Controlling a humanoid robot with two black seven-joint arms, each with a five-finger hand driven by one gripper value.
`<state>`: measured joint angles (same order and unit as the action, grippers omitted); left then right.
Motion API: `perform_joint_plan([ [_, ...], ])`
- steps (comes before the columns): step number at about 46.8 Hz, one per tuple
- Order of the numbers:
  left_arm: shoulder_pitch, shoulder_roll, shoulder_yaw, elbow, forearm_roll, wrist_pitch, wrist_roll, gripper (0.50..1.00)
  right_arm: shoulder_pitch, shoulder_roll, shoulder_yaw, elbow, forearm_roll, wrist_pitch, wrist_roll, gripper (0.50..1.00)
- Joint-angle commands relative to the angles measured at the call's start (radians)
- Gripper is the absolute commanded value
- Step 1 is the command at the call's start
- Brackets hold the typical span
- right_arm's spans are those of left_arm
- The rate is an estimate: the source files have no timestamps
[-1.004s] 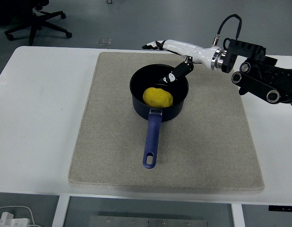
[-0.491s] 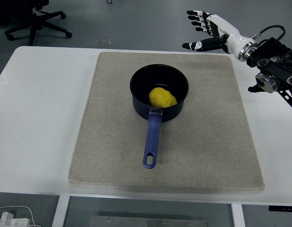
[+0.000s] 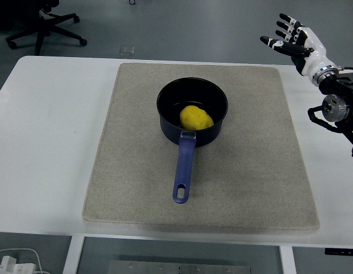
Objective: Put the potato in the blue pot
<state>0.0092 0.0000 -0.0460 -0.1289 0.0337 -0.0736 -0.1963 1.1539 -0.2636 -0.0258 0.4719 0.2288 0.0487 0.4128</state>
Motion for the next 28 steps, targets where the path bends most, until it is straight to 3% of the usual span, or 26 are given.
perform_joint_plan([
  [1,0.000,0.000,0.000,0.000,0.000,0.000,0.000,0.994,-0.016,-0.006,0.000,0.001,0.032,0.000,0.000,0.936],
  [13,0.000,0.000,0.000,0.000,0.000,0.000,0.000,0.994,-0.088,-0.008,0.110,0.001,0.049,0.002,0.000,0.938],
  [28,0.000,0.000,0.000,0.000,0.000,0.000,0.000,0.994,-0.108,-0.003,0.118,0.002,0.052,0.002,0.001,0.936],
])
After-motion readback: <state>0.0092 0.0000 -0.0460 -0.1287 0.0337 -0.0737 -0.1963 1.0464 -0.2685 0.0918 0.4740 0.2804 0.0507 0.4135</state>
